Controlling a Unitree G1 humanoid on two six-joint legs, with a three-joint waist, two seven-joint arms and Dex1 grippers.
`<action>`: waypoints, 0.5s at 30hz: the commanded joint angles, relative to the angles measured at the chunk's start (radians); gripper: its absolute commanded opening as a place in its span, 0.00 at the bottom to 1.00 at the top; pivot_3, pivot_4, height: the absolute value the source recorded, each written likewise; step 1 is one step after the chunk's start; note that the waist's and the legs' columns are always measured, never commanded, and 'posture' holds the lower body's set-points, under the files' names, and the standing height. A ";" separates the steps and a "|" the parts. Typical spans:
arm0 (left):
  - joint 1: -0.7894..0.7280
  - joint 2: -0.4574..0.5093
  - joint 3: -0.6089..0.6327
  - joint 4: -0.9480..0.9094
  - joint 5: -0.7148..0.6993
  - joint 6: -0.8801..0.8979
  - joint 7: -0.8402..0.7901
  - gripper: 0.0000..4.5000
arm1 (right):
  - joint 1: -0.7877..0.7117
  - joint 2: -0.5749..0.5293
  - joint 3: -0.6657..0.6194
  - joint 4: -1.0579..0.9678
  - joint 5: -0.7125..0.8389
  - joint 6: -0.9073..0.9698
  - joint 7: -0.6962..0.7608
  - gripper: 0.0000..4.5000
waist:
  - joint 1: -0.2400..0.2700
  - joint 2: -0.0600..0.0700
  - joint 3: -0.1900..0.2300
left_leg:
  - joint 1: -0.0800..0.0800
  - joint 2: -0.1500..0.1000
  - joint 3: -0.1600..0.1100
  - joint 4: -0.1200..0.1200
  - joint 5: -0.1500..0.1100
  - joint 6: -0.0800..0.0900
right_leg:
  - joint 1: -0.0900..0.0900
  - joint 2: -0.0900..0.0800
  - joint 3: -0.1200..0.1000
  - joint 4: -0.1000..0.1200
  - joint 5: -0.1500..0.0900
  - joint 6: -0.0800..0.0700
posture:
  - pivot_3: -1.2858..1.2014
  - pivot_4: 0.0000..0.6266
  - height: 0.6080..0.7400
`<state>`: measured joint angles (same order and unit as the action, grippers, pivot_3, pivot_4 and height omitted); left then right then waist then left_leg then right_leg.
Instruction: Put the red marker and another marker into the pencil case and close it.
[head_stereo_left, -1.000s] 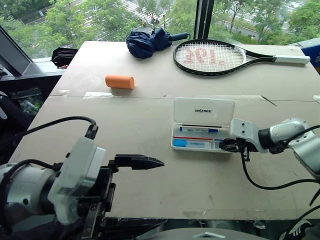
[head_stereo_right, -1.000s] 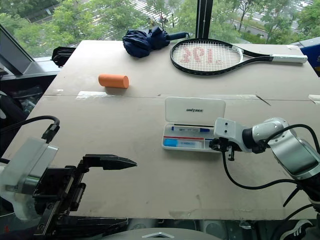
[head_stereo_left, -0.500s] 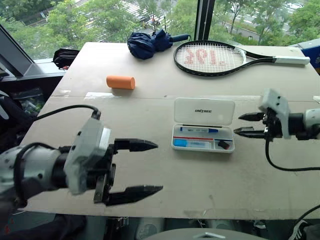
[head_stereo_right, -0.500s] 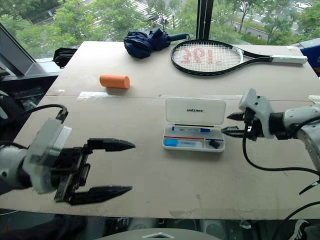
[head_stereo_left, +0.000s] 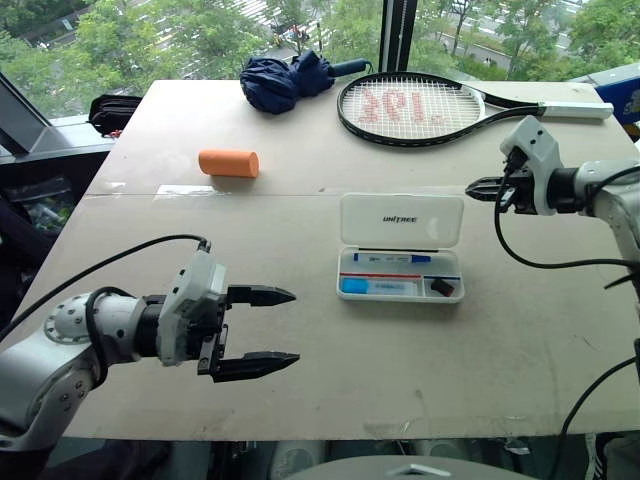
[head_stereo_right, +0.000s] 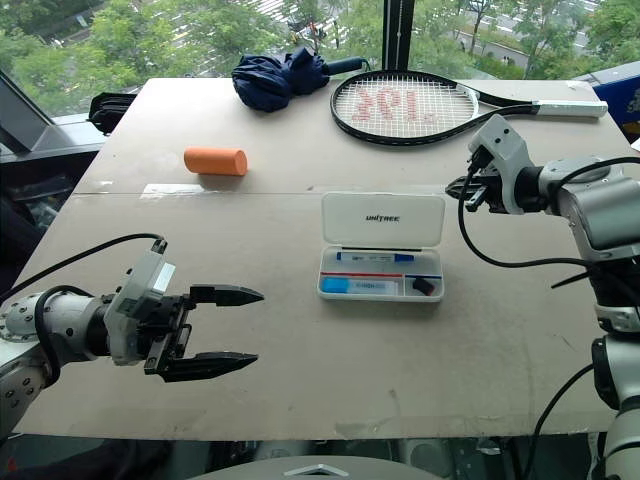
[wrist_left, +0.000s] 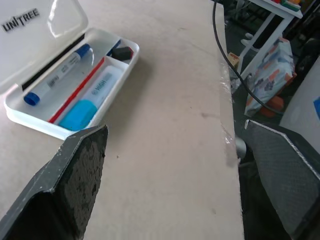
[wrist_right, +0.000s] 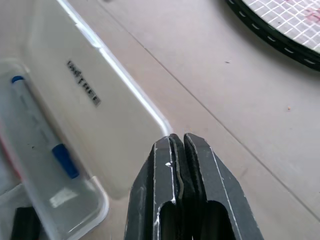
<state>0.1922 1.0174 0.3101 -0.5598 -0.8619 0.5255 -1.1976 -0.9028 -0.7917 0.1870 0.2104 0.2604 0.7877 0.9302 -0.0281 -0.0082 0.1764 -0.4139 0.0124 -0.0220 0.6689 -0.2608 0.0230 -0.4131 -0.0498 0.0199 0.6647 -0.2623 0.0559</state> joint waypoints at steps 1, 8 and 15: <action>0.063 -0.022 0.067 -0.016 0.034 -0.057 -0.044 1.00 | -0.129 0.072 0.048 0.202 -0.083 -0.114 0.008 0.01 | 0.003 0.000 0.000 | 0.000 0.000 0.000 0.000 0.000 0.000 | 0.000 0.000 0.000 0.000 0.000 0.000 | 0.52 0.24 0.94; 0.173 -0.074 0.124 -0.024 0.073 -0.110 -0.076 1.00 | -0.321 0.192 0.172 0.586 -0.192 -0.302 0.299 0.01 | -0.007 0.001 0.001 | -0.001 -0.001 0.000 -0.002 0.002 -0.003 | -0.001 -0.001 -0.001 -0.002 0.000 0.000 | 0.52 0.24 0.94; 0.216 -0.102 0.142 -0.025 0.089 -0.127 -0.080 1.00 | -0.269 0.068 0.235 0.313 -0.127 -0.221 0.677 0.01 | -0.001 0.002 0.001 | -0.002 -0.001 -0.002 -0.001 0.000 0.000 | 0.000 -0.003 -0.003 -0.001 0.000 0.000 | 0.52 0.24 0.94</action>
<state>0.4031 0.9194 0.4279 -0.5612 -0.7725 0.4171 -1.2669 -1.1767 -0.6907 0.4242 0.6292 0.0971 0.5373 1.5448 -0.0294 -0.0059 0.1778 -0.4158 0.0110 -0.0244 0.6682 -0.2609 0.0231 -0.4135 -0.0537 0.0163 0.6634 -0.2622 0.0563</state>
